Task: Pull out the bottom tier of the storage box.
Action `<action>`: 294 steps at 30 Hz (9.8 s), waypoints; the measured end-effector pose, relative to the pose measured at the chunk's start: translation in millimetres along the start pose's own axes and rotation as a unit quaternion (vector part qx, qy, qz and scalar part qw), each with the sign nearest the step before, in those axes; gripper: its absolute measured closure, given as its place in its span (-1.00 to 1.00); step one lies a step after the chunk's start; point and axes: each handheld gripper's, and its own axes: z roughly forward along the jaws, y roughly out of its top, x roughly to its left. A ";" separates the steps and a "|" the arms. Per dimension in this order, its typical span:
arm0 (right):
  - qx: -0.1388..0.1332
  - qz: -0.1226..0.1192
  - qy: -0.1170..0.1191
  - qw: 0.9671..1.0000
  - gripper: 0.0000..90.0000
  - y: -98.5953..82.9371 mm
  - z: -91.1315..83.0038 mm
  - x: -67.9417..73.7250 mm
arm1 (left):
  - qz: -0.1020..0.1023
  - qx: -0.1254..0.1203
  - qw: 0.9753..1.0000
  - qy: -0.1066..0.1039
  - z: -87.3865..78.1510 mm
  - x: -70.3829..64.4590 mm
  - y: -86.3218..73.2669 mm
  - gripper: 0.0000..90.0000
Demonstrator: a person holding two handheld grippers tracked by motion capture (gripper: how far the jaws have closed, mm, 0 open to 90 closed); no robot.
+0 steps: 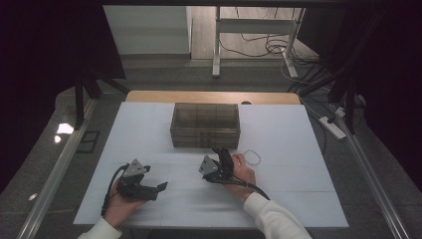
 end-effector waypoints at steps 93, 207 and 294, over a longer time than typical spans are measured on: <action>0.050 -0.149 -0.105 0.982 0.43 6.1 46.8 10.5 | -0.002 -0.001 1.000 0.000 -0.8 0.6 -0.6 -0.78; -0.116 0.271 0.190 0.937 -0.34 -67.5 -54.9 -53.6 | -0.004 -0.010 1.000 -0.007 1.8 1.2 4.2 -0.79; -0.059 0.285 0.134 0.947 -0.24 -88.0 -13.5 -86.5 | -0.020 0.019 1.000 -0.007 77.7 35.0 70.3 -0.63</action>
